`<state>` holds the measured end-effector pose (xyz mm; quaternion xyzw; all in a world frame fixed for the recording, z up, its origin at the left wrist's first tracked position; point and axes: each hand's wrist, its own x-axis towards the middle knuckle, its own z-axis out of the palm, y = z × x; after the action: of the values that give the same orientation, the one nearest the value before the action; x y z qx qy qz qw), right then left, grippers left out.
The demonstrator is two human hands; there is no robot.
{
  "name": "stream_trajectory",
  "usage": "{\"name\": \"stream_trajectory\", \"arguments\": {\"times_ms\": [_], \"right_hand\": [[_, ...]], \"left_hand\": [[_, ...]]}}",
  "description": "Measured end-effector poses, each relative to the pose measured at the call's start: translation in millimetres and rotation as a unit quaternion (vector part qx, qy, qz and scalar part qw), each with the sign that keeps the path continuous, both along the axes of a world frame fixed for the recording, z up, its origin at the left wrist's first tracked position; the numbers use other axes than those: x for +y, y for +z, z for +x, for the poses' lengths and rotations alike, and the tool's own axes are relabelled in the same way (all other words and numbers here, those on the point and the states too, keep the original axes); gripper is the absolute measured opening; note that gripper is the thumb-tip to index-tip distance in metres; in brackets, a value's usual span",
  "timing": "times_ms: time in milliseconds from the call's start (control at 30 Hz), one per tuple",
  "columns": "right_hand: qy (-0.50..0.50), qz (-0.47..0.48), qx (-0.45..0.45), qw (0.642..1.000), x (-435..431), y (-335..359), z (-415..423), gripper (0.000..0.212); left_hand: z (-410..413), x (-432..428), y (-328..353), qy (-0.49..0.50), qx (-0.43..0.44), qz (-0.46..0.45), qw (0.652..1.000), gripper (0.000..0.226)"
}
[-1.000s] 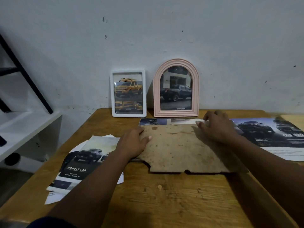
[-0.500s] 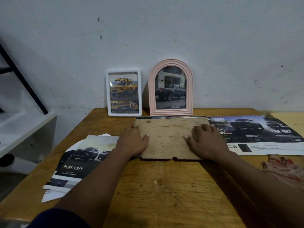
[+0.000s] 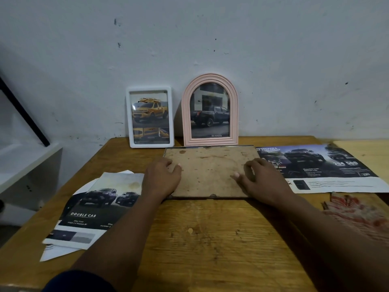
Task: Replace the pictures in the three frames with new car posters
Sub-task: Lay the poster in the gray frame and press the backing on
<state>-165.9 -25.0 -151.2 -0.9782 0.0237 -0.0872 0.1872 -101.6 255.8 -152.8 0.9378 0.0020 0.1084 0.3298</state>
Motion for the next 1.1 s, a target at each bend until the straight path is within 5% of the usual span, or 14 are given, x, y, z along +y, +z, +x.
{"name": "stream_trajectory", "arguments": {"times_ms": [167,400,600,733,867,1000,1100], "right_hand": [[-0.015,0.006,-0.022,1.000,5.9,-4.3,5.2,0.065],[-0.052,-0.014,-0.064,0.997,7.6,-7.7,6.6,0.065],[0.069,-0.018,0.097,0.993,-6.1,1.6,3.0,0.105],[0.036,0.022,0.050,0.998,1.2,-2.7,-1.7,0.091],[0.011,-0.006,-0.038,0.999,8.9,-8.0,-5.7,0.087],[0.082,-0.037,0.050,0.995,-1.1,1.4,-7.8,0.096],[0.077,-0.017,0.030,0.996,-0.5,-1.7,-9.7,0.092]], "left_hand": [[-6.0,2.5,1.5,-0.076,0.078,0.090,0.990,0.073],[-3.9,2.8,3.1,-0.074,0.072,0.050,0.993,0.076],[-3.7,8.0,3.2,-0.097,0.118,0.070,0.986,0.099],[-3.4,11.0,1.2,-0.122,0.142,0.091,0.978,0.128],[-3.1,8.2,-3.2,-0.089,0.086,0.039,0.992,0.098],[1.4,8.3,-2.1,-0.084,0.092,0.030,0.992,0.091],[-2.4,9.2,-2.2,-0.091,0.098,0.029,0.991,0.088]]}}
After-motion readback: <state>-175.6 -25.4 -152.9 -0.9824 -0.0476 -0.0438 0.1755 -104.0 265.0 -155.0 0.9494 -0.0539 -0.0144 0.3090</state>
